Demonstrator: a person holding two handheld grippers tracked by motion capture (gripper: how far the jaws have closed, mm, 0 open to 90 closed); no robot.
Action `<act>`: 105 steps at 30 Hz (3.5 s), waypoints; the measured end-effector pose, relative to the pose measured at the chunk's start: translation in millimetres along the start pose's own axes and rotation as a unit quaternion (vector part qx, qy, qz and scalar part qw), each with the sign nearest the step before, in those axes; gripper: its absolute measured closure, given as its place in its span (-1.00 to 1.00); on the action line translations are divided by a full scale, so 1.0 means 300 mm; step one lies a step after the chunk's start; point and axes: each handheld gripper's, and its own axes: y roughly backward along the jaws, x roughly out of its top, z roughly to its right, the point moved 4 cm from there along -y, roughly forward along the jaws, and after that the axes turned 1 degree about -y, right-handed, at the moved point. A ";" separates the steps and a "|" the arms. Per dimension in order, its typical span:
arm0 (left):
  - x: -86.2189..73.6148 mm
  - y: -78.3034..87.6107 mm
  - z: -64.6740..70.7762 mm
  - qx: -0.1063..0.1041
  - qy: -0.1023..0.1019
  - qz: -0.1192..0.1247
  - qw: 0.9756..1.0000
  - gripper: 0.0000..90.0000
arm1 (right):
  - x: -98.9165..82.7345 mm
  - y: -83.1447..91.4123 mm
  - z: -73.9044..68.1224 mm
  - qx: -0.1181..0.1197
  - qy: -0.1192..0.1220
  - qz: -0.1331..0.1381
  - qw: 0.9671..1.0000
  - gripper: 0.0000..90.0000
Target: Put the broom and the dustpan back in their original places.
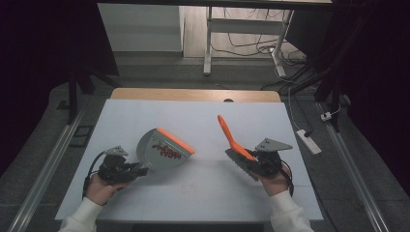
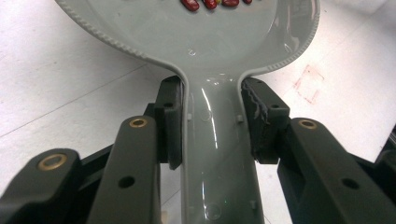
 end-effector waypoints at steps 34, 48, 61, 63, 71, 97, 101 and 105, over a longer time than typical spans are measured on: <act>-0.052 0.004 -0.003 0.107 0.103 0.049 0.988 0.37 | -0.072 0.052 -0.027 0.051 -0.043 -0.012 0.998 0.56; -0.057 -0.013 -0.022 0.136 0.141 0.064 0.979 0.37 | -0.083 0.051 -0.034 0.064 -0.066 -0.017 0.996 0.56; -0.061 -0.043 -0.035 0.163 0.168 0.056 0.971 0.37 | -0.100 0.060 -0.040 0.068 -0.077 -0.023 0.994 0.56; -0.061 -0.046 -0.036 0.166 0.171 0.055 0.970 0.37 | -0.107 0.054 -0.034 0.066 -0.078 -0.028 0.994 0.56; -0.063 -0.058 -0.038 0.168 0.174 0.047 0.969 0.37 | -0.130 0.031 0.007 0.046 -0.088 -0.046 0.994 0.56; -0.072 -0.068 -0.041 0.156 0.167 0.035 0.973 0.36 | -0.196 -0.016 0.146 0.012 -0.118 -0.088 0.989 0.26; -0.073 -0.069 -0.042 0.153 0.167 0.035 0.973 0.36 | -0.197 -0.022 0.150 0.007 -0.118 -0.094 0.989 0.20; -0.074 -0.069 -0.042 0.152 0.168 0.034 0.973 0.35 | -0.200 -0.028 0.156 -0.007 -0.116 -0.102 0.988 0.09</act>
